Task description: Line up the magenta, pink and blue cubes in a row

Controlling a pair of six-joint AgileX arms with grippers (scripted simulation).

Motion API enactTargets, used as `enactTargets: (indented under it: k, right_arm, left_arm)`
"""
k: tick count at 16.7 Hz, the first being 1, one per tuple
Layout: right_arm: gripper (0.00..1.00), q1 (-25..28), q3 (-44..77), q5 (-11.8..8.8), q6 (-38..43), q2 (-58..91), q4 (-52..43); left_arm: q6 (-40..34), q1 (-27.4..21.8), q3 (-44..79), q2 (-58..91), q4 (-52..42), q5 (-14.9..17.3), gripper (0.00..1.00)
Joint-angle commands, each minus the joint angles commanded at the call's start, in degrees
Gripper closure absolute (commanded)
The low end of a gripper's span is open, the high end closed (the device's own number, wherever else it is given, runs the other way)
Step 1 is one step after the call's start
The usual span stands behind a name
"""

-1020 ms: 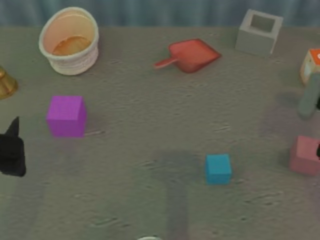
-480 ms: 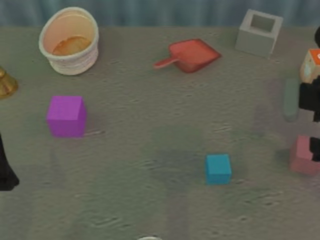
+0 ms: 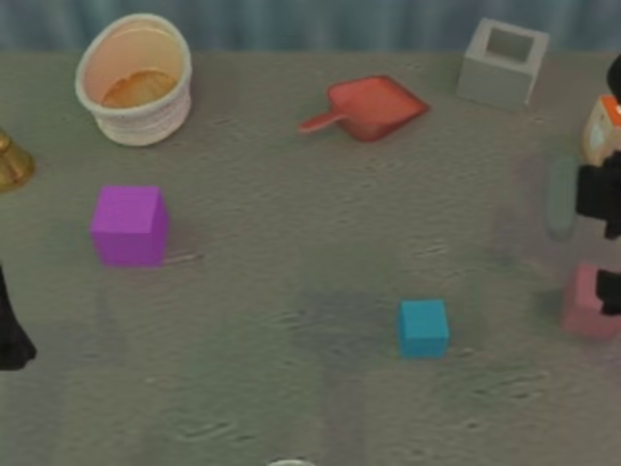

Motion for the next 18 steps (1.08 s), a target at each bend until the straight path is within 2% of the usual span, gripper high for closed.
enactTargets:
  k: [8,13,18]
  right_arm:
    - [0.00,0.29,-8.22,0.05,0.41,7.74,16.13]
    - [0.00,0.31,-8.72,0.05,0.43,8.22,17.04]
    - [0.38,0.31,-8.72,0.05,0.43,8.22,17.04]
  left_arm:
    - [0.00,0.00,0.00,0.00,0.00,0.00,0.00]
    - [0.00,0.00,0.00,0.00,0.00,0.00,0.00]
    - [0.00,0.00,0.00,0.00,0.00,0.00,0.00]
